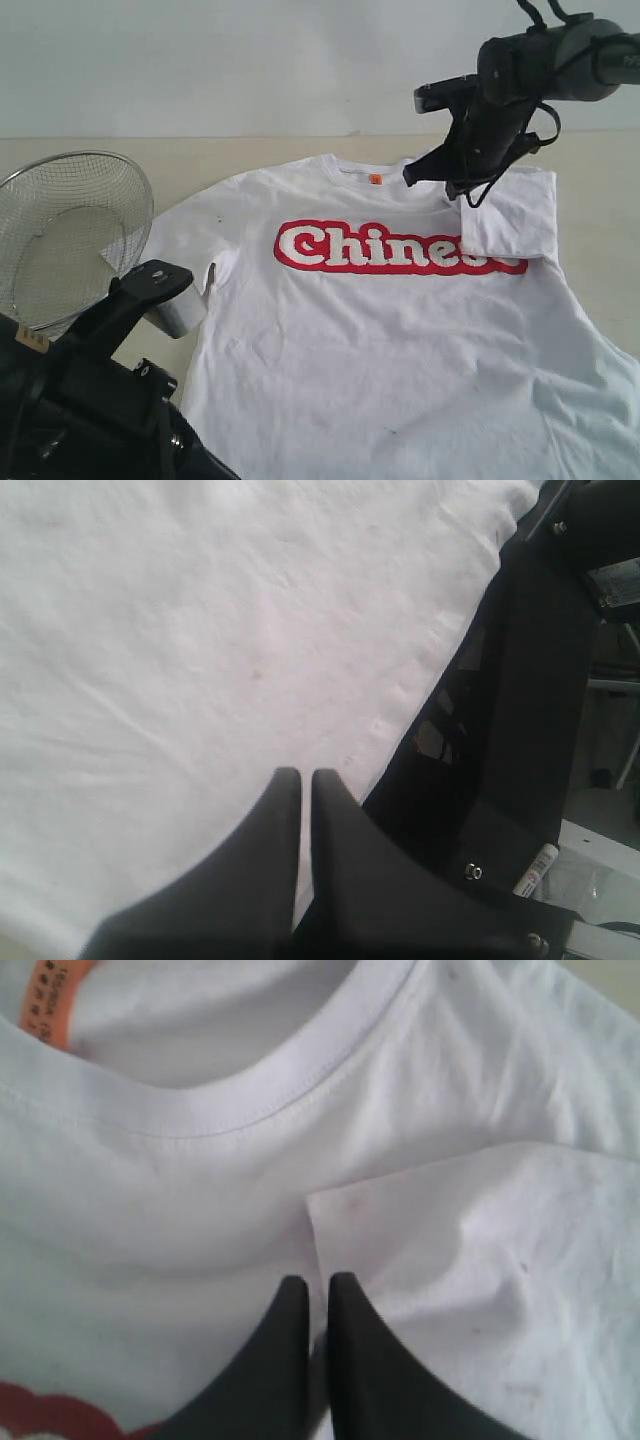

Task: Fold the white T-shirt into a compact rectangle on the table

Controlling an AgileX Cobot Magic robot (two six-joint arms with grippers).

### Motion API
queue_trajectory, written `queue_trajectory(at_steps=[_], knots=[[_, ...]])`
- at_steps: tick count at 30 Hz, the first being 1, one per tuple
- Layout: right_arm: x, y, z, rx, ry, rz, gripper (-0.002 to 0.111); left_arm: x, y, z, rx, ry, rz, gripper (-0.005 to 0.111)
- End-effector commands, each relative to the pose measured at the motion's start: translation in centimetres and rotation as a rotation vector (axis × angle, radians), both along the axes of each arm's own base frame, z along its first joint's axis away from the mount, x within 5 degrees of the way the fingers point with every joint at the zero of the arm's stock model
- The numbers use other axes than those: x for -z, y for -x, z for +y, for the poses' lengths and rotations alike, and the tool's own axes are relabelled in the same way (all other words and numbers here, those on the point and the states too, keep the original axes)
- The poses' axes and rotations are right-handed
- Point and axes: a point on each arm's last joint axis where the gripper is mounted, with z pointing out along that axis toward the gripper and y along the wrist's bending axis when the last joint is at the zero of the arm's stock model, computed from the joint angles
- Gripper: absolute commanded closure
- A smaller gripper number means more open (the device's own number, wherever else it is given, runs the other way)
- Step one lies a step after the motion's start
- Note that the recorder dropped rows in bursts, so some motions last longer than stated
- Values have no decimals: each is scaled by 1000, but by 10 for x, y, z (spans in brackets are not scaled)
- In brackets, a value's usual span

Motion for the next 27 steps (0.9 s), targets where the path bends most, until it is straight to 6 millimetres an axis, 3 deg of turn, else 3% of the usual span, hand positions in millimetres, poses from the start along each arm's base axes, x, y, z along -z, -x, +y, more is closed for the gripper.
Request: queue_trajectory(at_steps=[1, 5, 7, 13, 15, 23, 27], knots=[[-9, -2, -2, 18, -21, -38, 108, -1, 2, 0, -1, 8, 9, 102], [-8, -2, -5, -5, 29, -28, 108, 0, 2, 1, 2, 6, 11, 102], [-8, -1, -6, -26, 48, -14, 101, 0, 2, 1, 0, 6, 9, 102], [-7, 2, -6, -50, 64, 16, 59, 0, 2, 1, 1, 7, 5, 102], [-7, 2, -6, -64, 70, 16, 50, 0, 2, 1, 1, 7, 5, 102], [-23, -9, -5, -70, 65, -72, 49, 0, 2, 1, 7, 6, 6, 102], [-27, -12, -6, -79, 82, -106, 60, 0, 2, 1, 8, 6, 7, 102]])
